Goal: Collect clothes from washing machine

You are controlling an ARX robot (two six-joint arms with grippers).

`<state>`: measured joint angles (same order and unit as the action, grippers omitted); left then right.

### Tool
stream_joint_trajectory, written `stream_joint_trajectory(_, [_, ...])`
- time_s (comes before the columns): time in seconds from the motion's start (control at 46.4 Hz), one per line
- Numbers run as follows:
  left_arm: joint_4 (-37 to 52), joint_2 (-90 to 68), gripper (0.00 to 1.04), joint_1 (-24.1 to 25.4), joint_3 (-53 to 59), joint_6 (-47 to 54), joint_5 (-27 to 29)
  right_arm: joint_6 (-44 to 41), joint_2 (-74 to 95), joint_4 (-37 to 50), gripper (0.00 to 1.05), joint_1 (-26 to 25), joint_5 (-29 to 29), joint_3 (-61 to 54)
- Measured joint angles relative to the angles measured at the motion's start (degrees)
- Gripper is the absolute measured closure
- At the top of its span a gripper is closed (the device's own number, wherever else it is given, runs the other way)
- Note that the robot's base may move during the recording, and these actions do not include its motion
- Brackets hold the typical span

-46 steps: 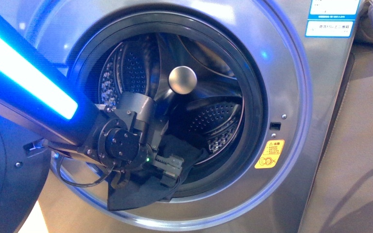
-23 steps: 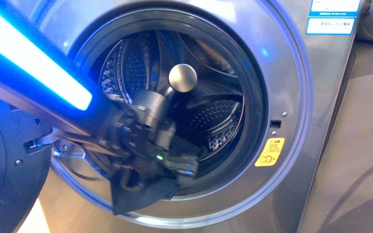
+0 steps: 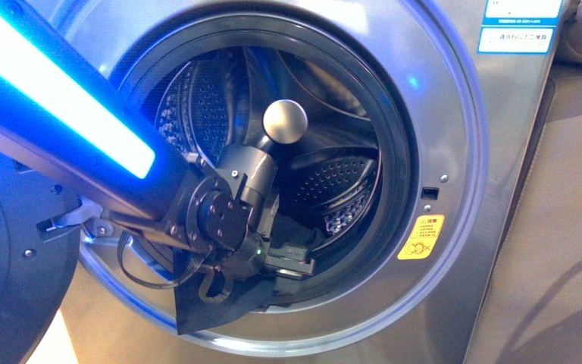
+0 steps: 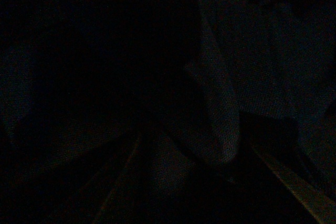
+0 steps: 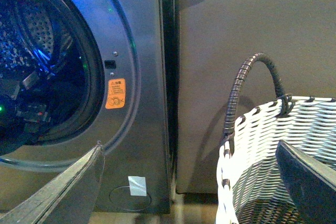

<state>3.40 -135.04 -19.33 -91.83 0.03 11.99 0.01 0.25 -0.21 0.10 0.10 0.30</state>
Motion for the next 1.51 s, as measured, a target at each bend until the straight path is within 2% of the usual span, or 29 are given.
stream_joint_trajectory(0.259, [2.0, 0.0, 0.88, 0.3, 0.7, 0.7, 0.2, 0.0, 0.0, 0.0, 0.08, 0.0, 0.0, 0.0])
stream_joint_trajectory(0.388, [3.9, 0.3, 0.99, 0.1, 1.8, 1.4, 0.3, 0.0, 0.0, 0.0, 0.08, 0.0, 0.0, 0.0])
stream_joint_trajectory(0.582, [9.5, 4.0, 0.99, -0.6, 7.2, 3.7, -0.5, 0.0, 0.0, 0.0, 0.08, 0.0, 0.0, 0.0])
stream_joint_trajectory(0.927, [19.6, 21.7, 0.99, -1.9, 25.6, 6.3, -6.1, 0.0, 0.0, 0.0, 0.08, 0.0, 0.0, 0.0])
stream_joint_trajectory(1.207, [20.5, 35.3, 0.99, -1.0, 34.9, 7.3, -9.6, 0.0, 0.0, 0.0, 0.08, 0.0, 0.0, 0.0])
stream_joint_trajectory(1.508, [14.7, 49.0, 0.99, -2.2, 32.2, 7.7, -11.6, 0.0, 0.0, 0.0, 0.08, 0.0, 0.0, 0.0])
